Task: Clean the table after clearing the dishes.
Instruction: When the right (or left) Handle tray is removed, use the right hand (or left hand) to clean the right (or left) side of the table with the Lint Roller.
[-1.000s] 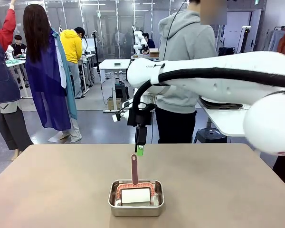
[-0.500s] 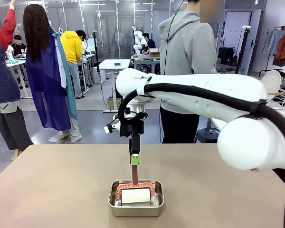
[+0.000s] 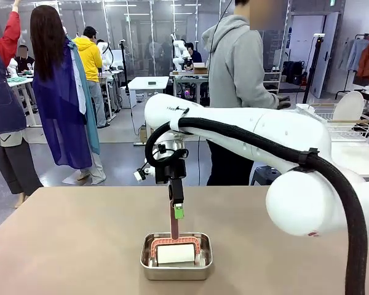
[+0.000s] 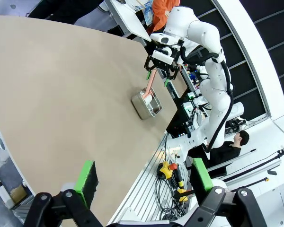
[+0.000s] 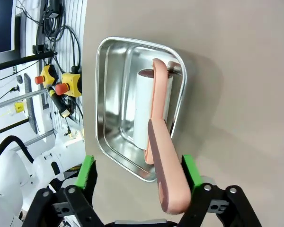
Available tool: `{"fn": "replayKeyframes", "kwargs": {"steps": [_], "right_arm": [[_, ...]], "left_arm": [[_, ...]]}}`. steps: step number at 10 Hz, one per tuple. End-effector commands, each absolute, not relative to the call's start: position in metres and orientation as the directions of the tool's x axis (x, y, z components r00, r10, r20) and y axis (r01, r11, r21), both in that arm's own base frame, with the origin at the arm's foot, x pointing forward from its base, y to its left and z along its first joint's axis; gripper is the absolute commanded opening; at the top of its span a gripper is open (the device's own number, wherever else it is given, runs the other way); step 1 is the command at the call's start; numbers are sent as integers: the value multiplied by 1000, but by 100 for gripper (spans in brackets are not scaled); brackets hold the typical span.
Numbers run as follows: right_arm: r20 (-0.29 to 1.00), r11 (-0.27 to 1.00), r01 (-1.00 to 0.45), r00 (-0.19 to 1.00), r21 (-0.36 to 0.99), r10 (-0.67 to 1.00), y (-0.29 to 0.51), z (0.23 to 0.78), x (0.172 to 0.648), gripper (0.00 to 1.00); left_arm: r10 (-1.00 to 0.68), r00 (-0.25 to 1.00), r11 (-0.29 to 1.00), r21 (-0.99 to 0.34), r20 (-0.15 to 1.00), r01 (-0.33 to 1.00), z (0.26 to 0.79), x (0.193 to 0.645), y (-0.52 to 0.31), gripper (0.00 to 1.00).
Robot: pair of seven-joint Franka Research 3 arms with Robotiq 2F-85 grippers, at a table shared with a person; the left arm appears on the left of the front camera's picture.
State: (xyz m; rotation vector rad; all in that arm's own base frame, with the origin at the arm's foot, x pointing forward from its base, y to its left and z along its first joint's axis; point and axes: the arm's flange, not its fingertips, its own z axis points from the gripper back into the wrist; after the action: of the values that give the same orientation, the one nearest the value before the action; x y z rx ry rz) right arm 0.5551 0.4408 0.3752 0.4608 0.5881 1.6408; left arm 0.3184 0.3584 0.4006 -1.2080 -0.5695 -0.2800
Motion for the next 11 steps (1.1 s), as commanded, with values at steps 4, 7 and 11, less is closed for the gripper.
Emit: {"fn": "replayKeyframes", "kwargs": {"steps": [4,7,11], "right_arm": [[-67,-71,-794,-139,603,988,473,392,592,15],[-71,-62,-795,-131,604,989,475,394,596,0],[-73,-15,-825,-69,565,995,456,418,567,0]], "left_arm": [[99,829,344,-801,550,490,402,312,354,100],[99,829,344,-801,550,490,402,312,354,100],[99,829,344,-801,550,490,402,312,354,100]]}}
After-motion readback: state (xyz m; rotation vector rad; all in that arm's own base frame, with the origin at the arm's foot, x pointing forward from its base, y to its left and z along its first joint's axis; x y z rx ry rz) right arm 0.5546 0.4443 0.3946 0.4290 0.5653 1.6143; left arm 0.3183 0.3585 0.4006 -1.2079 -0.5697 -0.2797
